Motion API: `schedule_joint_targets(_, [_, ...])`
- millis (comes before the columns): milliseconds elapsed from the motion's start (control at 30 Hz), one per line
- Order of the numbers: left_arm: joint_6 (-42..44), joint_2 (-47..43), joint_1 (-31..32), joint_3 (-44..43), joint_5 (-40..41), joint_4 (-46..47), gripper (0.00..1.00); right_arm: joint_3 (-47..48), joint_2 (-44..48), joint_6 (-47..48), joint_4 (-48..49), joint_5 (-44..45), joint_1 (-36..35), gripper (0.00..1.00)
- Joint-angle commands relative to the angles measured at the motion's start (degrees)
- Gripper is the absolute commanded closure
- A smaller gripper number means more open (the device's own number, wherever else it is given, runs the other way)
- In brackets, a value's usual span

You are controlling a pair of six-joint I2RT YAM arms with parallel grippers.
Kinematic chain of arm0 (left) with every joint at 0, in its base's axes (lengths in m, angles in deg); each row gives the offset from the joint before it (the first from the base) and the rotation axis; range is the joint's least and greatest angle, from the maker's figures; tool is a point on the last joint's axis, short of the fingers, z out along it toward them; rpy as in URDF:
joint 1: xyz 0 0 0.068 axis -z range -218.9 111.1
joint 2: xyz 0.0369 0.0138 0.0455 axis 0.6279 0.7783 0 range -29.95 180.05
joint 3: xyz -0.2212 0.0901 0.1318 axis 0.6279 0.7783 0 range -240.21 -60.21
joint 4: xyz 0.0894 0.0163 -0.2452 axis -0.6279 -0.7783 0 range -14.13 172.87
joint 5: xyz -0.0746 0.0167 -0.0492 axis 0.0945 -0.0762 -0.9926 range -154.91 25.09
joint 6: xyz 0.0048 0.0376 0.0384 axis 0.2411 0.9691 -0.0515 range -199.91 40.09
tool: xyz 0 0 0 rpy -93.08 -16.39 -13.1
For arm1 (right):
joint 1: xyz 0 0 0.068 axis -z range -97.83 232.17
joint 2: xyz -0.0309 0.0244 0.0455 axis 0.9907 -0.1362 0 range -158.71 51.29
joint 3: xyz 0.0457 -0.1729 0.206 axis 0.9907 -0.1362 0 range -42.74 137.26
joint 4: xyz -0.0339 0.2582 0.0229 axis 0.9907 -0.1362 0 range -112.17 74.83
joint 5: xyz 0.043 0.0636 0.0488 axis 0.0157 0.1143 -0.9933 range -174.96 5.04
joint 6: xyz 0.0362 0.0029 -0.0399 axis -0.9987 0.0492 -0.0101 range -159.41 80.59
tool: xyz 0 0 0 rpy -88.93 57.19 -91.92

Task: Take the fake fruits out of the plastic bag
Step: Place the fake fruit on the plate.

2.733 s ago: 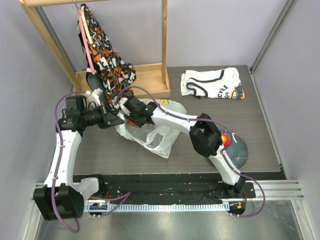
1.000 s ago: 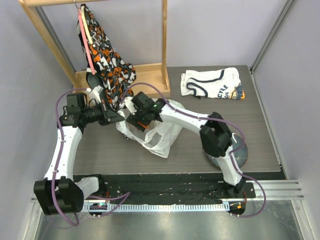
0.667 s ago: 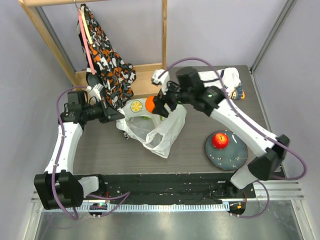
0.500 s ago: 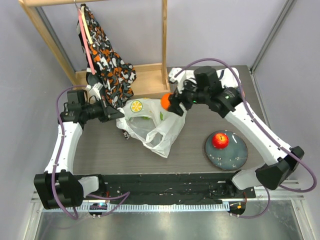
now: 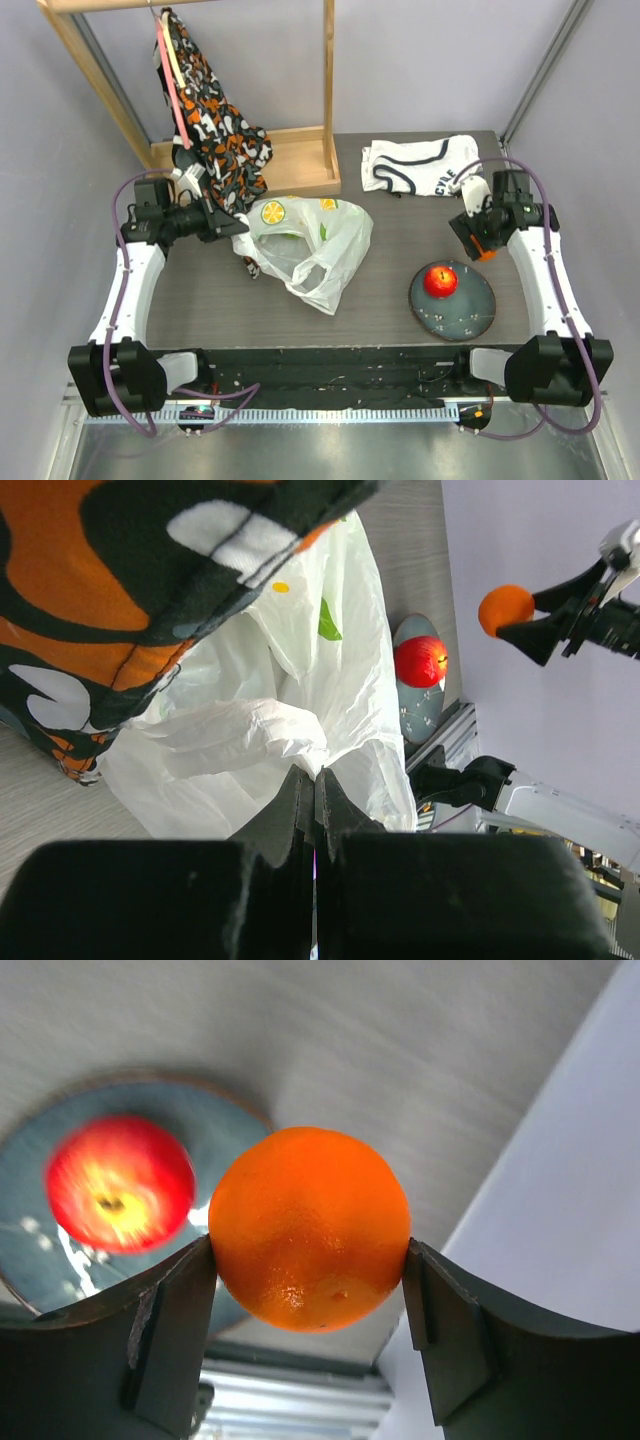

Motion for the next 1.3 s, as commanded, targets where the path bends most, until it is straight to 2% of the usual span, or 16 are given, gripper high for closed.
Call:
schedule_joint_targets(0, [-1.0,1.1,-0.2,-2.8,-0.9,2.8,1.0,-6.1,3.7,6.8,-2.0,2.4,3.2,0.56])
schedule_joint_targets(233, [-0.7,1.3,-0.1,-3.7,-0.8,3.0,1.0,-16.4,5.9,9.5,2.5,-2.8,4.8,0.54])
schedule_joint_targets(367, [-0.5,0.8,0.0,-3.0,-0.7,2.9,1.0,-17.1,4.6,8.6,5.3,-6.3,4.8,0.53])
schedule_joint_targets(867, [0.6,1.3,-0.1,-3.2,0.2,2.1,1.0,-21.4,-0.2,9.5,12.8,-8.2,4.8,0.45])
schedule_joint_targets(967, [0.6,1.8,-0.1,-3.4,0.2,2.1,1.0,-22.0,0.4,8.9,13.5,-8.2,4.8,0.35])
schedule_joint_targets(1000, [0.6,1.9,-0.1,-3.3,0.2,2.1,1.0,-22.5,0.9,8.9,13.9,-8.2,4.8,0.28])
schedule_joint_targets(1067, [0.6,2.1,0.0,-3.5,0.1,2.0,1.0,-23.1,2.1,9.1,13.8,-7.9,4.8,0.19])
schedule_joint_targets(1100, [0.6,2.3,-0.1,-3.5,0.0,2.1,1.0,-23.6,2.5,9.2,13.7,-7.4,4.8,0.01])
schedule_joint_targets(1267, [0.5,3.0,0.3,-3.5,-0.6,2.0,1.0,-20.7,5.0,9.6,8.5,-5.2,4.8,0.0])
